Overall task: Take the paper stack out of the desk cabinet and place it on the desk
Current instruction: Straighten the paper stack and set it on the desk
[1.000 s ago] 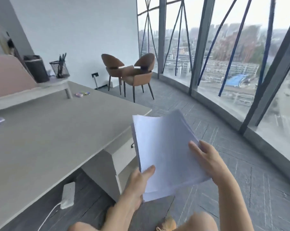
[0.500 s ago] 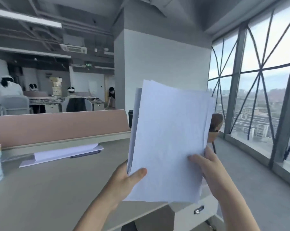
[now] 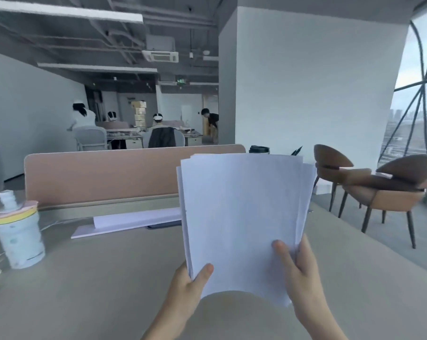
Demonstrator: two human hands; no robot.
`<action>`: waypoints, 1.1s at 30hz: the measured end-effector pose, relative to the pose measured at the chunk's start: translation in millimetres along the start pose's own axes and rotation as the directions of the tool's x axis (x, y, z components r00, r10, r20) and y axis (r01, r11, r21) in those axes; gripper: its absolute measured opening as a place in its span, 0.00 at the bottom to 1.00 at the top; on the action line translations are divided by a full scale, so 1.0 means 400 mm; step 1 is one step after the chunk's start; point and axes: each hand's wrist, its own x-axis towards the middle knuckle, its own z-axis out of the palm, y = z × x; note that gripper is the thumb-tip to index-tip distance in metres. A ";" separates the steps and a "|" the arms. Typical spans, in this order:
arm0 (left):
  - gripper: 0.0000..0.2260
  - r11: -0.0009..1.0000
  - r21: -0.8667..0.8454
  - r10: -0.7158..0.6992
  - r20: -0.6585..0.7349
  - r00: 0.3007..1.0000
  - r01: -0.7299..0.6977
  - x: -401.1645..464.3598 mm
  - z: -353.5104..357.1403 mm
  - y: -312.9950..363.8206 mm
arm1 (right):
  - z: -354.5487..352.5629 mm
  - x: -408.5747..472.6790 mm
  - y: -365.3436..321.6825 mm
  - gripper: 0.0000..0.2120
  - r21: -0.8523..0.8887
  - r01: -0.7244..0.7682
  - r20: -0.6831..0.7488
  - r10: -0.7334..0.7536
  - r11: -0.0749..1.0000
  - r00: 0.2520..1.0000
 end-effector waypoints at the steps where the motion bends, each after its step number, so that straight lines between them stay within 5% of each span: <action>1: 0.05 1.000 0.017 -0.010 -0.023 1.000 0.011 0.028 -0.001 -0.025 | 0.013 0.010 0.028 0.14 0.015 -0.007 0.005 0.007 1.000 1.000; 10: 0.09 0.995 -0.045 -0.084 0.071 0.994 0.087 0.094 -0.011 -0.105 | 0.028 0.074 0.116 0.02 -0.048 -0.065 0.030 0.067 0.997 0.997; 15: 0.16 0.981 -0.167 -0.100 0.011 0.995 0.101 0.109 -0.027 -0.060 | 0.017 0.129 0.080 0.15 -0.051 -0.065 0.136 0.071 0.997 0.988; 21: 0.13 0.976 -0.194 -0.126 -0.112 0.986 0.102 0.108 0.011 -0.031 | 0.013 0.175 0.056 0.18 0.001 -0.046 0.183 0.045 0.999 0.982; 26: 0.21 0.985 -0.148 -0.115 -0.158 0.981 0.092 0.100 0.026 -0.029 | 0.009 0.168 0.096 0.17 0.017 -0.105 0.207 0.099 0.994 0.973; 33: 0.07 0.994 -0.094 -0.085 -0.257 0.963 0.063 0.101 0.054 -0.029 | 0.029 0.151 0.140 0.18 0.047 -0.124 0.098 0.119 0.991 0.988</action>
